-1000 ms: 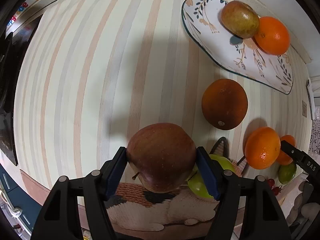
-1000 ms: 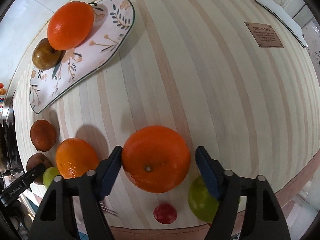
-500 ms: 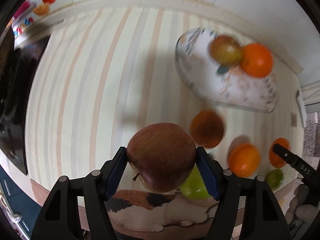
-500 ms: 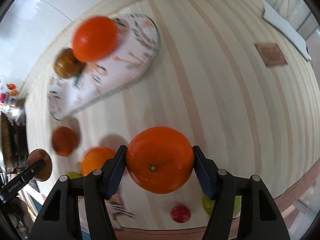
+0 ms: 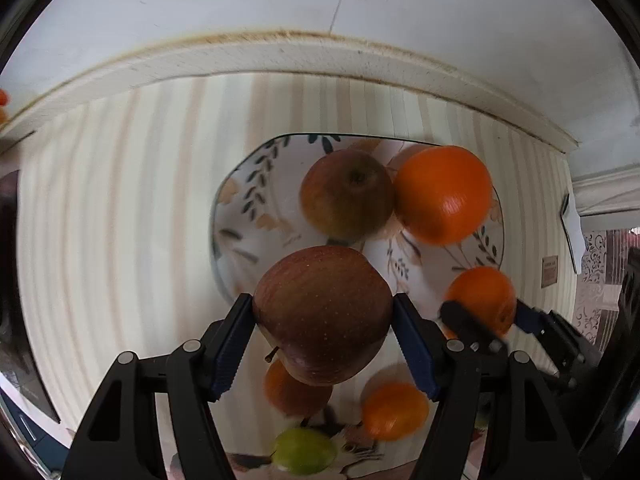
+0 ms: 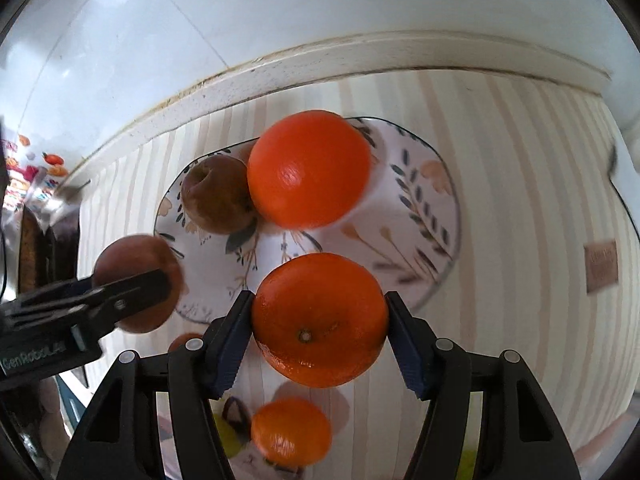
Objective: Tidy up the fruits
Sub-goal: 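Place the apple and tangerine on the plate and open both tools, then grasp the green apple with the left tool while the right tool grasps an orange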
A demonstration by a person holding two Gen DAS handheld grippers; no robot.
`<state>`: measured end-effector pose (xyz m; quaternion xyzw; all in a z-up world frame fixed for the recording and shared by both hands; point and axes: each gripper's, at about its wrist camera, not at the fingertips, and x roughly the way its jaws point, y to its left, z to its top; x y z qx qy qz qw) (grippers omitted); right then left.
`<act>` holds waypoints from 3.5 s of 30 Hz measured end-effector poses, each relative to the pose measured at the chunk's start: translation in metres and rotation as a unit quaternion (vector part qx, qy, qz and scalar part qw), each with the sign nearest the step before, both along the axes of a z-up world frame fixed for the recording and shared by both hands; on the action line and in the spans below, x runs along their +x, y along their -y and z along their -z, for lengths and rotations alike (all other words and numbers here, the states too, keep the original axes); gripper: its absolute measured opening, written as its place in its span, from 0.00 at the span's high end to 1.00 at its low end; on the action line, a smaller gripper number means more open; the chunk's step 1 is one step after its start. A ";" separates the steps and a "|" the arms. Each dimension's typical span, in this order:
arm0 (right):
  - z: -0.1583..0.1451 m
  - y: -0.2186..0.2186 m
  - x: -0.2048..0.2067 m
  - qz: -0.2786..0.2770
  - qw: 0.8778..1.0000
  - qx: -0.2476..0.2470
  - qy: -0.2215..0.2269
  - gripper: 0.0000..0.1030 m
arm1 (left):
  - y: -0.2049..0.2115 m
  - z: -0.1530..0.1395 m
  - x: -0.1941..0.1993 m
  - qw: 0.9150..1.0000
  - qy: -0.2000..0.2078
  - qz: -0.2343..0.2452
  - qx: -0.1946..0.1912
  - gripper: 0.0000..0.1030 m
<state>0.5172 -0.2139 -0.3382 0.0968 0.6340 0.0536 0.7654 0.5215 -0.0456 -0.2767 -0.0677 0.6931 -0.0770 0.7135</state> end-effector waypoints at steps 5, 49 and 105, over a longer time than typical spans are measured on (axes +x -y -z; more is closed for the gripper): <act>0.017 -0.007 0.010 -0.022 1.000 -0.009 -0.009 0.35 | 0.003 0.022 0.016 0.999 -0.044 -0.005 -0.021 0.35; -0.075 0.015 -0.051 -0.011 0.998 -0.051 0.046 0.09 | -0.011 -0.075 -0.067 0.994 0.096 -0.018 0.053 0.18; 0.068 -0.027 -0.102 0.059 0.990 0.086 -0.095 0.25 | -0.036 0.058 -0.160 0.999 -0.030 -0.029 0.026 0.39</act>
